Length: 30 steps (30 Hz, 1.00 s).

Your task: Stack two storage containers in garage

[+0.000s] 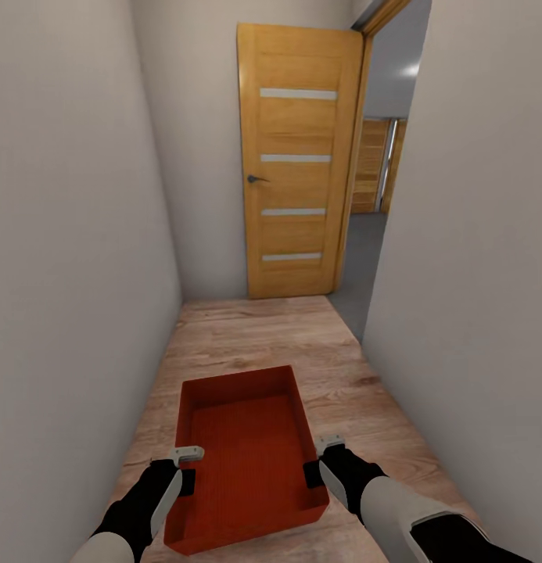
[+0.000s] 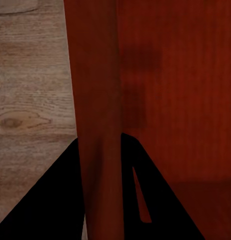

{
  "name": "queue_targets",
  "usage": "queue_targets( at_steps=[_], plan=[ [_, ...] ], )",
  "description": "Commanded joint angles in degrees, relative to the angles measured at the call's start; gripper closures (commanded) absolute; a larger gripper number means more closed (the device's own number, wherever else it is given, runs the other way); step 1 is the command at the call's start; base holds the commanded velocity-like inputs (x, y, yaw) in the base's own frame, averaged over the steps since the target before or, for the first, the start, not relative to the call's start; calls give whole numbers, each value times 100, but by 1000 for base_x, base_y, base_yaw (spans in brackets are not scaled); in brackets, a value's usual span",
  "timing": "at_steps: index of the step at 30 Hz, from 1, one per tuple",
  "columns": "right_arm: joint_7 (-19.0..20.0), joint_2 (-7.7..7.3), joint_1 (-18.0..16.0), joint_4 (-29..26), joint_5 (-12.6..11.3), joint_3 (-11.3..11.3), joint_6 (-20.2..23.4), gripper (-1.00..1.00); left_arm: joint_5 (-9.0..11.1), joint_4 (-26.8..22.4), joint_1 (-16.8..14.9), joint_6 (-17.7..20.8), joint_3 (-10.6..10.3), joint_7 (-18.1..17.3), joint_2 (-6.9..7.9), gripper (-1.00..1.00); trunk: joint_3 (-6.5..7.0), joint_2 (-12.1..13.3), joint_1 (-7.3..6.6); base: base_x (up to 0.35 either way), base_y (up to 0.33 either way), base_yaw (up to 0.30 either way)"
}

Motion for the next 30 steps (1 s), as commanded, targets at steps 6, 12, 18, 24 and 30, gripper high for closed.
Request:
queue_targets(
  at_steps=[6,12,18,24,30],
  plan=[
    [-4,0,-108,-22,96,110,47,100,332,7,4,-16,-87,-167,8,100,-7,-3,2,341,73,0],
    [-4,0,-106,-22,96,110,47,100,332,7,4,-16,-87,-167,8,100,-7,-3,2,341,73,0],
    [-4,0,-107,-22,96,111,47,100,332,7,4,-16,-87,-167,8,100,-7,-3,2,341,73,-127],
    [-4,0,-109,-22,96,110,47,100,332,7,4,-16,-87,-167,8,100,-7,-3,2,341,79,-245],
    [-4,0,-108,-22,96,110,47,100,332,7,4,-16,-87,-167,8,100,-7,-3,2,341,83,-47]
  ],
)
